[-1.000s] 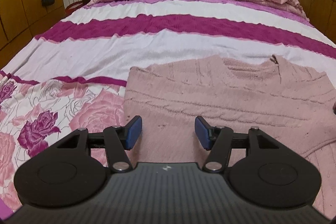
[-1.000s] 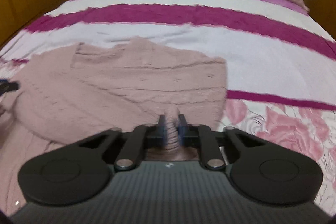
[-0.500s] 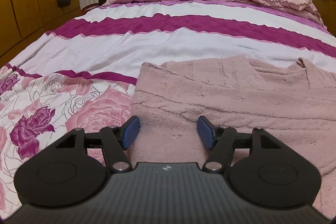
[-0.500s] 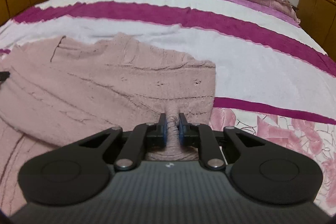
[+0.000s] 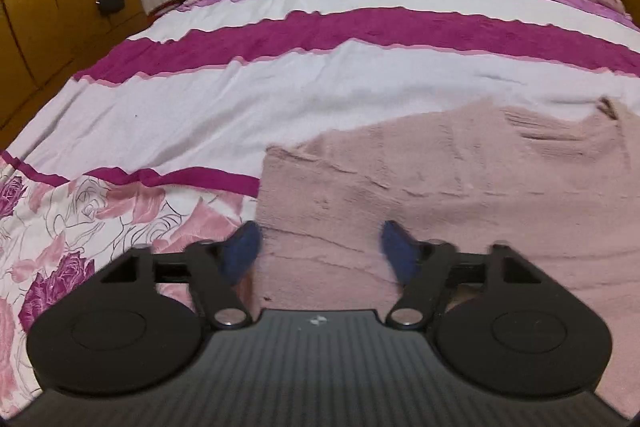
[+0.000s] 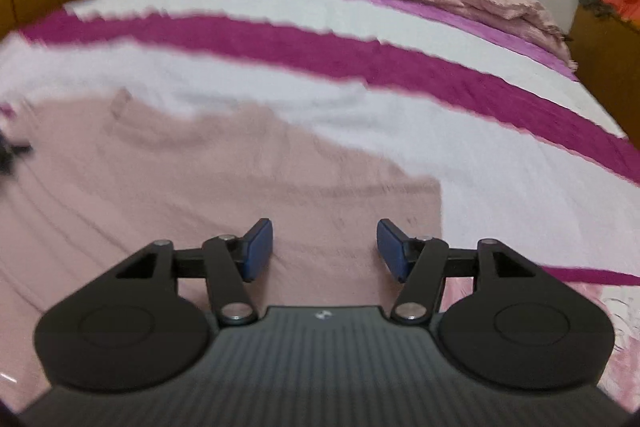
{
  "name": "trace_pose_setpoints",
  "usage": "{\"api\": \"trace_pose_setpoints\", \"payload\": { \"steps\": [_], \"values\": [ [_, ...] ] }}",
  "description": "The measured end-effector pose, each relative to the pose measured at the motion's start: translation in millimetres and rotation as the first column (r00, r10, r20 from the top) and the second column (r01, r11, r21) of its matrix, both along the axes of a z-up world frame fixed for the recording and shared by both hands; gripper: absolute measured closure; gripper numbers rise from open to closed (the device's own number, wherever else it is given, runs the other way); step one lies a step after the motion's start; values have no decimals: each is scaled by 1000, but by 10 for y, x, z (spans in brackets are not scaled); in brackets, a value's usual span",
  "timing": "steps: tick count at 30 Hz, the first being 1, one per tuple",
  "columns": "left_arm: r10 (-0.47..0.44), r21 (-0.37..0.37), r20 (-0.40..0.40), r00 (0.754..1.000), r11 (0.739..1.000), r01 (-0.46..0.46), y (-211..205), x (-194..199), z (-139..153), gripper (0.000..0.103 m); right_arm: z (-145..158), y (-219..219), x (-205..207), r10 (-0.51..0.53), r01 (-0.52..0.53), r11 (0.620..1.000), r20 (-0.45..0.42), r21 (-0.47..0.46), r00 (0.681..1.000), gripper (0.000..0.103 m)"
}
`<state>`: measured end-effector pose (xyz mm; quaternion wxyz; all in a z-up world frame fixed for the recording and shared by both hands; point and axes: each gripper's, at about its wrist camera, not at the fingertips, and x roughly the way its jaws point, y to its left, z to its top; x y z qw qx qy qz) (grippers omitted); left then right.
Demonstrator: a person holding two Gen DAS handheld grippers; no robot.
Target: Fold small clothes
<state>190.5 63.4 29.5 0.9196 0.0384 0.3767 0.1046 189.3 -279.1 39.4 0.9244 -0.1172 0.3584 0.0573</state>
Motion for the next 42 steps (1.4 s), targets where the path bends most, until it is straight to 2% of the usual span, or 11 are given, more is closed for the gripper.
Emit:
{"api": "trace_pose_setpoints", "payload": {
  "steps": [2, 4, 6, 10, 16, 20, 24, 28, 32, 36, 42],
  "values": [
    [36, -22, -3, 999, 999, -36, 74, 46, -29, 12, -43, -87, -27, -22, 22, 1000, 31, 10, 999, 31],
    [54, -80, -11, 998, 995, -55, 154, 39, -5, 12, 20, -199, -38, -70, 69, 995, 16, 73, 997, 31],
    [48, -99, -14, 999, 994, -49, 212, -22, 49, 12, 137, -276, -131, -103, 100, 986, 13, 133, 995, 31],
    [21, -70, 9, 1000, 997, -20, 231, -291, 237, 12, 402, -340, -516, -96, 84, 975, 50, 203, 994, 31],
    [-51, -32, 53, 997, 998, 53, 142, -910, 629, 12, 719, -381, -1142, -56, 34, 947, 58, 319, 997, 30],
    [-100, -21, 79, 992, 995, 102, 75, -1371, 886, 12, 894, -354, -1529, -16, -7, 937, 64, 351, 998, 30],
    [-135, -13, 86, 987, 991, 137, 14, -1823, 1051, 12, 1006, -297, -1894, 27, -49, 942, 72, 333, 997, 30],
    [-159, -25, 72, 985, 987, 161, -18, -2224, 1071, 12, 955, -183, -2241, 76, -94, 961, 81, 260, 994, 30],
    [-174, -3, 36, 984, 985, 174, -68, -2558, 937, 12, 770, -78, -2522, 107, -116, 973, 58, 199, 993, 30],
    [-175, -22, -14, 985, 984, 174, -36, -2841, 780, 12, 563, -19, -2778, 138, -140, 976, 23, 166, 990, 30],
    [-217, 9, -54, 975, 976, 218, -63, -3201, 660, 12, 340, 159, -3068, 231, -229, 971, -25, 76, 973, 30]
  ]
}}
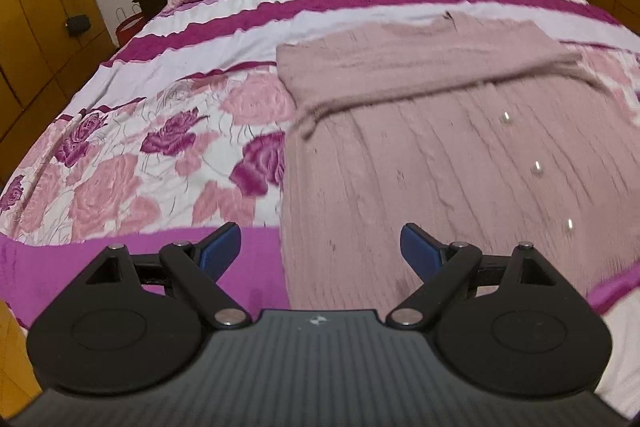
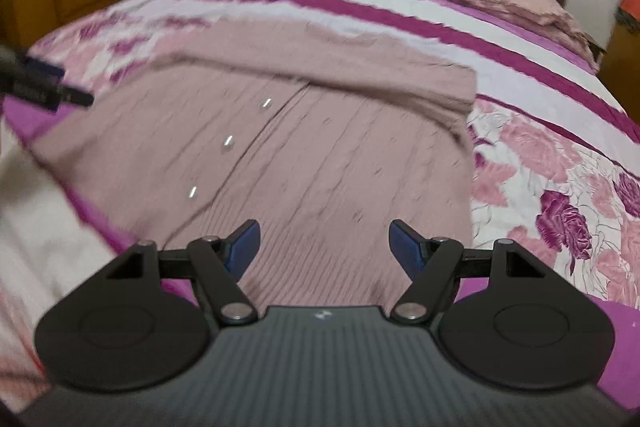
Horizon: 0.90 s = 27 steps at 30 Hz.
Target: Fold small clothes
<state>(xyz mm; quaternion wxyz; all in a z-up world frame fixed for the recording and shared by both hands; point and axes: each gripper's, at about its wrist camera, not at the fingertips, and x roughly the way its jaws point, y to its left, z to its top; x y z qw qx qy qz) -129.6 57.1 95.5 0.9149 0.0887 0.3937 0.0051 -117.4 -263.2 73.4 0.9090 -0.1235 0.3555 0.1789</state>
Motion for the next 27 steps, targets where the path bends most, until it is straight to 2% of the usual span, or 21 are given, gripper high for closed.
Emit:
{"api": "trace_pose_setpoints", "payload": {
  "steps": [4, 7, 11, 15, 17, 18, 23, 27],
  "values": [
    [-50, -15, -21, 999, 999, 49, -81, -99, -40, 12, -99, 71, -81, 30, -31, 999, -20, -26, 999, 30],
    [-111, 5, -62, 992, 994, 112, -237, -116, -129, 12, -173, 124, -119, 46, -49, 994, -35, -94, 998, 30],
    [-190, 19, -119, 975, 981, 193, -421, -164, -262, 12, -259, 179, -229, 113, -124, 976, -67, -180, 991, 30],
    [-266, 28, -187, 946, 961, 276, -551, -288, -426, 11, -322, 178, -287, 136, -150, 967, -77, -207, 988, 30],
    [-262, 59, -202, 944, 959, 278, -589, -318, -520, 11, -355, 188, -263, 121, -133, 968, -68, -215, 990, 21],
    [-258, 68, -206, 944, 959, 277, -602, -317, -546, 11, -372, 197, -245, 116, -127, 967, -62, -221, 991, 20],
    [-263, 122, -215, 941, 948, 293, -674, -292, -604, 9, -461, 269, -152, 100, -102, 970, -23, -223, 995, 20],
    [-251, 156, -173, 952, 948, 278, -683, -219, -666, 7, -489, 307, -75, 55, -48, 977, 31, -208, 998, 20]
  ]
}}
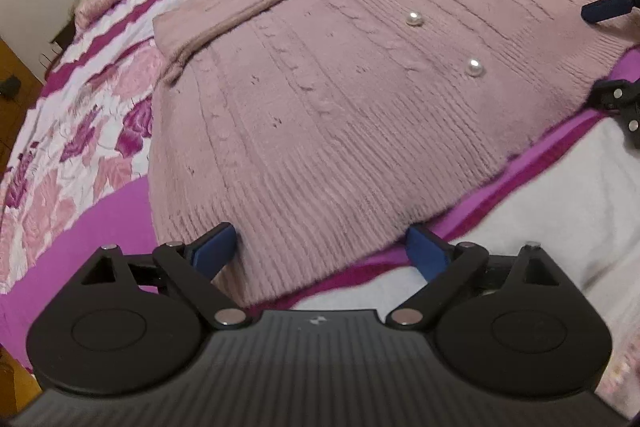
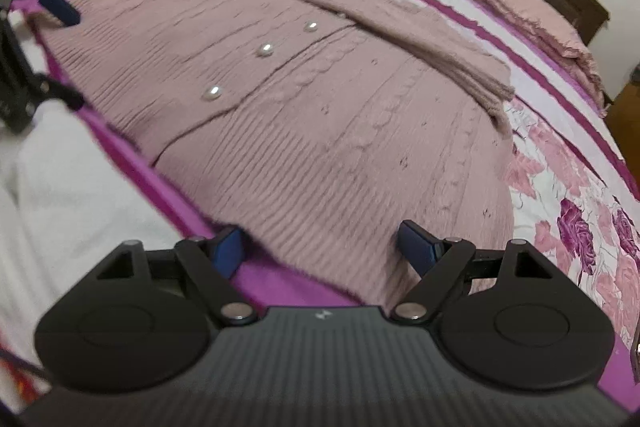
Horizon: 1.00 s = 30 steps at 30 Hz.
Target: Fold small clothes
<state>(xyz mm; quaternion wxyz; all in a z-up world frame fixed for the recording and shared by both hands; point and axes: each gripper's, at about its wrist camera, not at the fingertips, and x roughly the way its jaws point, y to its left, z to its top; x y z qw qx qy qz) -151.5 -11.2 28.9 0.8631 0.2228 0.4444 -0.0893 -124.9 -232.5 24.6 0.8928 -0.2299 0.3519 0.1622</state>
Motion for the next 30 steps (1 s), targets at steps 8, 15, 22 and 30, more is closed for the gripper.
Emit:
{"api": "trace_pose_setpoints", "payload": {
  "steps": [8, 15, 22, 30],
  "values": [
    [37, -4, 87, 995, 999, -37, 18, 98, -53, 6, -20, 23, 69, -26, 26, 1000, 52, 2, 998, 20],
    [91, -2, 205, 974, 996, -93, 75, 120, 41, 7, 40, -38, 130, -73, 68, 997, 134, 43, 988, 21],
    [120, -43, 143, 982, 992, -115, 178, 232, -30, 7, -52, -101, 118, -47, 45, 999, 59, 26, 997, 20],
    [145, -78, 186, 972, 988, -133, 189, 219, 9, 18, -11, -102, 81, -69, 63, 997, 171, 37, 983, 31]
  ]
}}
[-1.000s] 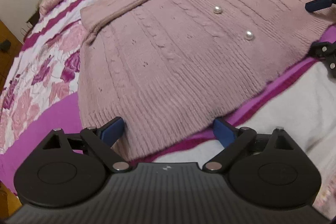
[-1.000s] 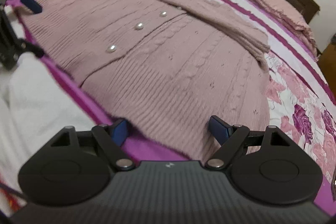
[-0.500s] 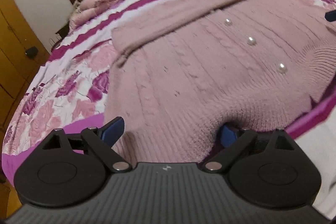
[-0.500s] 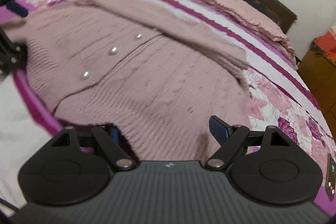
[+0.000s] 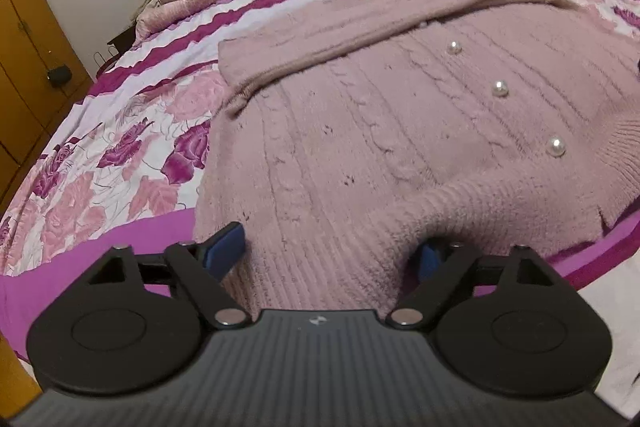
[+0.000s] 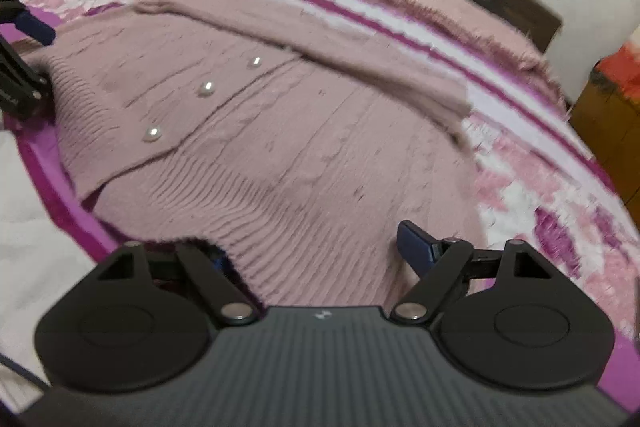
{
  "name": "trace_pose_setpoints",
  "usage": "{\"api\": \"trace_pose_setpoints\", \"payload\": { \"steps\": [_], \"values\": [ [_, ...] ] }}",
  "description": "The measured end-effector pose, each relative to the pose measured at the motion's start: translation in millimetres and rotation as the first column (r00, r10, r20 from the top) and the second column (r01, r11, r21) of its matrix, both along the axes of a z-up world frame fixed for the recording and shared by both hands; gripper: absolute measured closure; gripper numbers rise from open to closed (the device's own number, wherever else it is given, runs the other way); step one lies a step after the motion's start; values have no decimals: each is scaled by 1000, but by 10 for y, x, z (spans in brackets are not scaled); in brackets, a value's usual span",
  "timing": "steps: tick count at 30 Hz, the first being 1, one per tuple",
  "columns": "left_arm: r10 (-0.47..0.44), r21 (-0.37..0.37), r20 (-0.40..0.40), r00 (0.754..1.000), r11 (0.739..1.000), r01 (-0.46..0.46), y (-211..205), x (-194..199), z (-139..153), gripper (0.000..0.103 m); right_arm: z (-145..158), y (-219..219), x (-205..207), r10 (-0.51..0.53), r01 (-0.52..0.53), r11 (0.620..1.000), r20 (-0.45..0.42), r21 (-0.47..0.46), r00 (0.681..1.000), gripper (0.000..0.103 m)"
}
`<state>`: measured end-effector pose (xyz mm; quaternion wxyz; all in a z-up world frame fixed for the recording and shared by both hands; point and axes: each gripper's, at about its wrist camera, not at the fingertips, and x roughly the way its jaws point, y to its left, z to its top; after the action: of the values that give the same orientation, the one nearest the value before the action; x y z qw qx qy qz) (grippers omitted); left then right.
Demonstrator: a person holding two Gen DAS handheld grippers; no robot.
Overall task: Fold small clothes
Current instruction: 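Close both tools on the cardigan's side edge, then lift the held edge with both tools and fold it over the body, release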
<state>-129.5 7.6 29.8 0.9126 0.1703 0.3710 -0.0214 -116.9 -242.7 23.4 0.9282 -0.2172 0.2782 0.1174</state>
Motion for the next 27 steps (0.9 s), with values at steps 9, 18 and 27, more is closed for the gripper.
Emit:
{"api": "trace_pose_setpoints", "payload": {
  "steps": [9, 18, 27],
  "values": [
    [-36, -63, 19, 999, 997, 37, -10, 3, 100, 90, 143, 16, 22, 28, -27, 1000, 44, -13, 999, 92],
    [-6, -92, 167, 986, 996, 22, 1, 88, 562, 92, 529, 7, 184, -17, 14, 1000, 136, 25, 991, 94],
    [19, -103, 298, 954, 995, 12, -6, 472, 993, 93, 877, -3, 594, -56, 45, 998, 227, 54, 972, 95]
  ]
}}
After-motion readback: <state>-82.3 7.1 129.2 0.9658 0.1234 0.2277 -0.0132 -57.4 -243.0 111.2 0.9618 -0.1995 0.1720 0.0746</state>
